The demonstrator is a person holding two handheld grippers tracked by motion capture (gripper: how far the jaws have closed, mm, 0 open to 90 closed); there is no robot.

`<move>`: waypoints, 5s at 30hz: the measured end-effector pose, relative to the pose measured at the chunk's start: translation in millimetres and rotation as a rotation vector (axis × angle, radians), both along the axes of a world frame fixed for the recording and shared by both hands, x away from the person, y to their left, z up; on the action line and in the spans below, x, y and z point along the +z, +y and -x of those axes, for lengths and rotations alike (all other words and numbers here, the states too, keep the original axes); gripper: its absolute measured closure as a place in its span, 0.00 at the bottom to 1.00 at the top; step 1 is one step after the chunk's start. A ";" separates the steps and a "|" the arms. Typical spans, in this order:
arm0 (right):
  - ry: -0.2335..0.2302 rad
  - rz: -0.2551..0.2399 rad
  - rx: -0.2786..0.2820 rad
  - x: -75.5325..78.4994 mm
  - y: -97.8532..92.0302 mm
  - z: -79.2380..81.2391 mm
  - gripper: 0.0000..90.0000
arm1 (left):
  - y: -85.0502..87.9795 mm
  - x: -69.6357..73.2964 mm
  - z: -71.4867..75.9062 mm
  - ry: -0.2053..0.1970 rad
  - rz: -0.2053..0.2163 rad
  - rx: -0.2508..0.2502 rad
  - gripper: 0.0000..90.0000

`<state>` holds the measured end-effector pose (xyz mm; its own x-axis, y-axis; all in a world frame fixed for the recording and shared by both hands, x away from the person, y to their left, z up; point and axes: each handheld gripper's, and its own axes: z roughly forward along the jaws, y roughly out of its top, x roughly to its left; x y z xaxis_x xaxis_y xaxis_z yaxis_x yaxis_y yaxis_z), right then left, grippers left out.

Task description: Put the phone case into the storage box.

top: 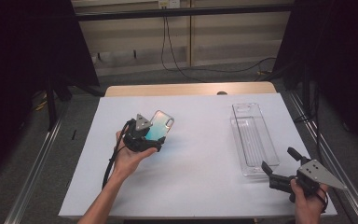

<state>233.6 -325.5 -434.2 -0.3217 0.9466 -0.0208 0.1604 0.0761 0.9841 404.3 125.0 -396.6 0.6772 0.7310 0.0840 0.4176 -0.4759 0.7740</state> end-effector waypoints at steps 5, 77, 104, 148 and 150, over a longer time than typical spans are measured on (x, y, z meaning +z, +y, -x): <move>0.002 0.006 0.004 0.9 0.5 0.1 0.00 | -0.1 0.4 9.6 -0.029 -0.013 -0.010 0.19; 0.148 0.098 0.279 33.4 141.5 -61.8 0.04 | -47.6 -6.5 83.5 -0.165 0.014 -0.057 0.19; 0.421 0.135 0.293 49.7 150.0 -85.2 0.10 | -75.3 -19.5 83.8 -0.267 -0.064 -0.052 0.19; 0.633 -0.092 0.263 53.2 167.7 -114.1 0.71 | -89.9 -26.7 90.1 -0.378 -0.111 -0.040 0.19; 0.645 -0.120 0.265 52.7 166.4 -114.9 0.72 | -89.8 -26.4 90.1 -0.376 -0.110 -0.042 0.19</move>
<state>348.5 -159.1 -381.5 -0.4544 0.8187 0.3511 0.7057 0.0904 0.7027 314.2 35.2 -423.0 0.6132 0.6760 0.4087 0.0928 -0.5755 0.8126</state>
